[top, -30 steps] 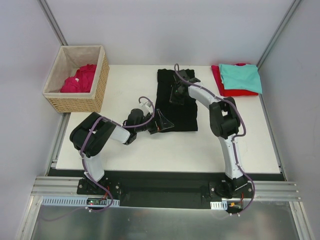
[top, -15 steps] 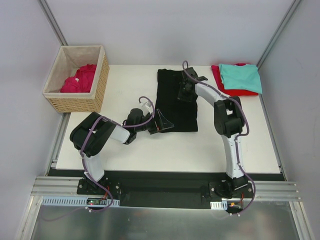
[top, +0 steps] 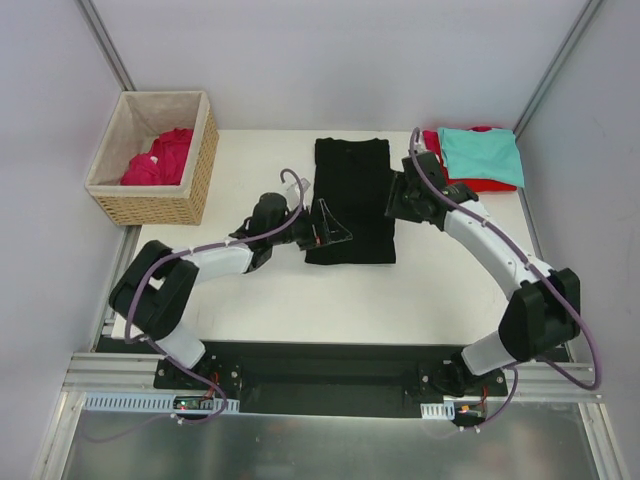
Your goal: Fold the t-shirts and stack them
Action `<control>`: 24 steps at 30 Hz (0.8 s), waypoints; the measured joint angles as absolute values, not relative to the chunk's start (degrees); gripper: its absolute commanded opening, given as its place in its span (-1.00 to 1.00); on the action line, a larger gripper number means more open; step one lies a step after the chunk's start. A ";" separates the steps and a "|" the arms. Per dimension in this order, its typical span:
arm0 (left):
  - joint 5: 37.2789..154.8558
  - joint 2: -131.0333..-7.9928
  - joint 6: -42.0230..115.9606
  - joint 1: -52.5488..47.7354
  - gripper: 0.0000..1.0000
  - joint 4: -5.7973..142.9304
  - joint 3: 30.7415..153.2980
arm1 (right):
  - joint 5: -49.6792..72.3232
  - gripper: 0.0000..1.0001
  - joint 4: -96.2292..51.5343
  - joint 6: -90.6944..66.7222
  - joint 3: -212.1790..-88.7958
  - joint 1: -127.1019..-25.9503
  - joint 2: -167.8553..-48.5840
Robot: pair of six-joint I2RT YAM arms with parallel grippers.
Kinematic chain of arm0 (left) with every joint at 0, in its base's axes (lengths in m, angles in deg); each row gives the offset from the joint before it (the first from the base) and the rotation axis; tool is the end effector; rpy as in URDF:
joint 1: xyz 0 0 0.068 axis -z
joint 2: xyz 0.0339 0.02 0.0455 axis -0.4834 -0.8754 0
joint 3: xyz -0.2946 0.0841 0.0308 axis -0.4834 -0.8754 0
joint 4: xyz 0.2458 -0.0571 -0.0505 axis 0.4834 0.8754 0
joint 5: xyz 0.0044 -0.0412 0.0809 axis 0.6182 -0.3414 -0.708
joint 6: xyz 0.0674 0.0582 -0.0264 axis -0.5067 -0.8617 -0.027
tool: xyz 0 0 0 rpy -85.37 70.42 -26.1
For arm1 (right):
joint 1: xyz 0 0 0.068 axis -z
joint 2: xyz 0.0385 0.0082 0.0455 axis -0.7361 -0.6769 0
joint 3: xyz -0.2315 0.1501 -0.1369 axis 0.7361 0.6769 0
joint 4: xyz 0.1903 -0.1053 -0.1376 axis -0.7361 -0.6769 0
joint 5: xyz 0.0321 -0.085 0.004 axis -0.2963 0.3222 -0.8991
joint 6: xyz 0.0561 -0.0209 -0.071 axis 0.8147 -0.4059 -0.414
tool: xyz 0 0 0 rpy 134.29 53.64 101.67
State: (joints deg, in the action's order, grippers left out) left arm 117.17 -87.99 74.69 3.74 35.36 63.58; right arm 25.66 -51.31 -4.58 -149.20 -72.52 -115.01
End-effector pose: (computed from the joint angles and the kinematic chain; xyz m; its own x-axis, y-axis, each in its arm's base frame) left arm 0.2999 -0.2408 0.2290 -0.7997 -0.2725 -0.5351 0.4033 0.4164 -0.8148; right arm 0.3406 0.1489 0.3084 -0.6841 -0.0513 -0.7276 -0.1821 0.9780 0.1022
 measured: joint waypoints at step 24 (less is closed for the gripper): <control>109.61 -71.91 66.80 2.82 0.98 54.31 48.54 | 26.56 0.39 -44.76 0.14 -115.28 -73.42 -96.72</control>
